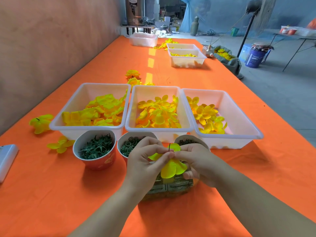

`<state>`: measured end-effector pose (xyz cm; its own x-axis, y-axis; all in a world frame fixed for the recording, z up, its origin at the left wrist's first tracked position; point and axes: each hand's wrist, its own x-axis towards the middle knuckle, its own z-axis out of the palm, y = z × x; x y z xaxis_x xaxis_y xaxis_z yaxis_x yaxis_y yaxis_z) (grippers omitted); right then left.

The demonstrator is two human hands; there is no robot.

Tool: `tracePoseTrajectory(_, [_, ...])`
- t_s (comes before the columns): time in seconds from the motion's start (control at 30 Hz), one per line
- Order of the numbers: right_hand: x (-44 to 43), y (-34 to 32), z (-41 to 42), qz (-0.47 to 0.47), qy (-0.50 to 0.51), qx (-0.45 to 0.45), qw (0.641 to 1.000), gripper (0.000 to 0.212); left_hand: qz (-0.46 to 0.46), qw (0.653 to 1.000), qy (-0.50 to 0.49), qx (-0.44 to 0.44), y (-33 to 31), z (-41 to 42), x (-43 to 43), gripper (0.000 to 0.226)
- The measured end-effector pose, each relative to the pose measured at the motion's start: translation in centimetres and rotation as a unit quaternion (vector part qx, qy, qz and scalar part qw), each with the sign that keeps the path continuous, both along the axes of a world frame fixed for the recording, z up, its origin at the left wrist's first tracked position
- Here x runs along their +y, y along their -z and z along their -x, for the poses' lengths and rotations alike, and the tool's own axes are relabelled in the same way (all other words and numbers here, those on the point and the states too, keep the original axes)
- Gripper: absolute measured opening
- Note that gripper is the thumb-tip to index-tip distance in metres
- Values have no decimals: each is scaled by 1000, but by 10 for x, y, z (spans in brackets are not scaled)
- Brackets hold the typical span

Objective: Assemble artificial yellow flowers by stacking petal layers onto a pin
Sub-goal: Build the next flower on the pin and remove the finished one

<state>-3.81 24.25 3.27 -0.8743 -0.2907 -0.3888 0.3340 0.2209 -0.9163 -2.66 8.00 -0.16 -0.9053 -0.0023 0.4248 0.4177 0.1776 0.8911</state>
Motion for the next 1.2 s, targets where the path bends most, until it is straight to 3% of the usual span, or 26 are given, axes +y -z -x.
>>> tracePoseTrajectory(0.27, [3, 2, 3, 18, -1, 3, 1000, 19, 0, 1000, 11, 21, 12, 0, -1, 4])
tracePoseTrajectory(0.33, [3, 0, 3, 13, -7, 0, 1000, 20, 4, 1000, 23, -19, 9, 0, -4, 6])
tracePoseTrajectory(0.5, [3, 1, 0, 18, 13, -6, 1000, 15, -82, 977, -10, -198, -5, 3, -20, 55])
tracePoseTrajectory(0.63, [4, 3, -1, -1, 18, 19, 1000, 15, 63, 965, -34, -251, -18, -2, -22, 84])
tracePoseTrajectory(0.93, [-1, 7, -4, -55, 42, 81, 994, 29, 38, 954, 38, -295, -21, -11, -20, 29])
tracePoseTrajectory(1.07, [-2, 10, -5, -51, 56, 124, 989, 28, -37, 938, 58, -340, -26, -10, -25, 22])
tracePoseTrajectory(1.2, [-4, 10, -7, -64, 58, 170, 982, 29, -88, 928, 70, -355, -29, -9, -21, 32])
